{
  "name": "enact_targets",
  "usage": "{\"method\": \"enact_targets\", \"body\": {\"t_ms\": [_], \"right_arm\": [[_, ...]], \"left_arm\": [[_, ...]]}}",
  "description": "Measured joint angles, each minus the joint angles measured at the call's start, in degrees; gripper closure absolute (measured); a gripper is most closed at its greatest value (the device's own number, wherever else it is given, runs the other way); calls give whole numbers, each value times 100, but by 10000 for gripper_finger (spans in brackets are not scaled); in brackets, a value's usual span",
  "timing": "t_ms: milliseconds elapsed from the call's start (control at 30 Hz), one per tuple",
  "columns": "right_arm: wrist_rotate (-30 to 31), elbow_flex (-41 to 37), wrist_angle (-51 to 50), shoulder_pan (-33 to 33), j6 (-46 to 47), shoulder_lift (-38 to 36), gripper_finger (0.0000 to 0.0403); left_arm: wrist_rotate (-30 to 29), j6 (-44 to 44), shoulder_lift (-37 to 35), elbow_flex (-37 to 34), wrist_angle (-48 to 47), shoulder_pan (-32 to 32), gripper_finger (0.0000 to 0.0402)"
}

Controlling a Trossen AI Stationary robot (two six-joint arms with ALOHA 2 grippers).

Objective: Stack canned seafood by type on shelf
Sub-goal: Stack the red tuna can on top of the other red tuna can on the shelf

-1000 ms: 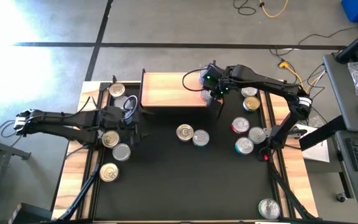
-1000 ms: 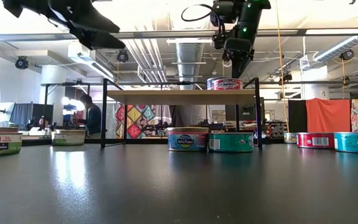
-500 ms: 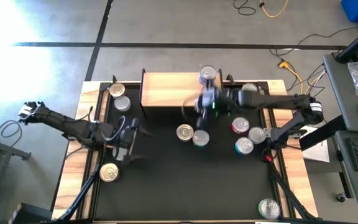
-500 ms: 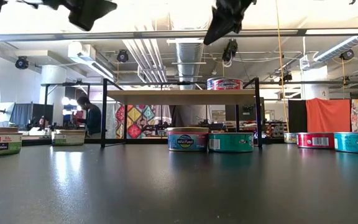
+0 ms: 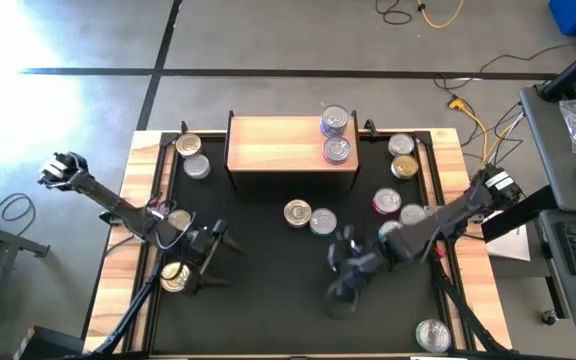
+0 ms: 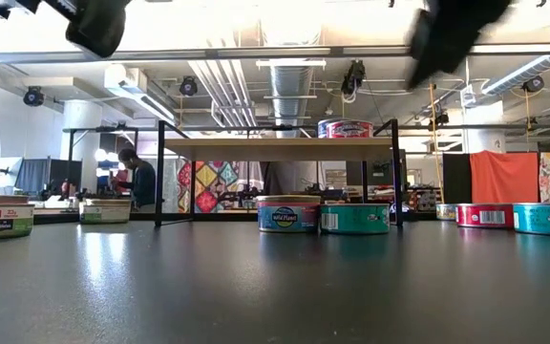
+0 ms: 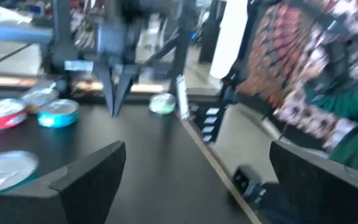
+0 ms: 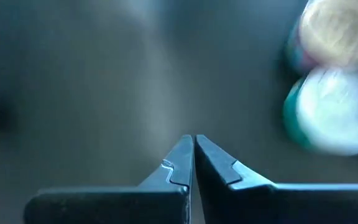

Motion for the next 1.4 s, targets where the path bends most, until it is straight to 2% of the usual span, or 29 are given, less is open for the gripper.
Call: {"method": "enact_targets", "body": {"t_ms": [133,267,500,600,700,933,1067,1233,1400], "right_arm": [[-10,-437,-11,540,1128,75,394],[-91,-891,-42,974,2091,76,394],[-262,-1517,-249,1412,3154,72,394],[-259,-1685,-310,1484,3269,68,394],[-259,-1766,-658,1490,3307,68,394],[-197,-1651,-2801,1490,3856,-14,394],[-142,-1613,-3070,1476,3861,-203,394],[400,-1634,-3317,1355,3727,-604,394],[1204,-1790,-3851,717,3802,-1163,394]], "left_arm": [[-19,68,582,-200,1136,-249,19],[-132,148,1265,-260,1799,-465,19],[-439,-34,2415,8,2854,-550,19],[-742,-29,2660,154,2878,-513,19],[-1291,-41,2760,185,2876,-396,19],[-2356,-458,2806,83,2876,-285,19],[-2766,-624,2826,65,2873,-275,19],[-2926,-622,3028,97,2789,-209,19],[-3293,-663,3276,191,2816,5,19]]}}
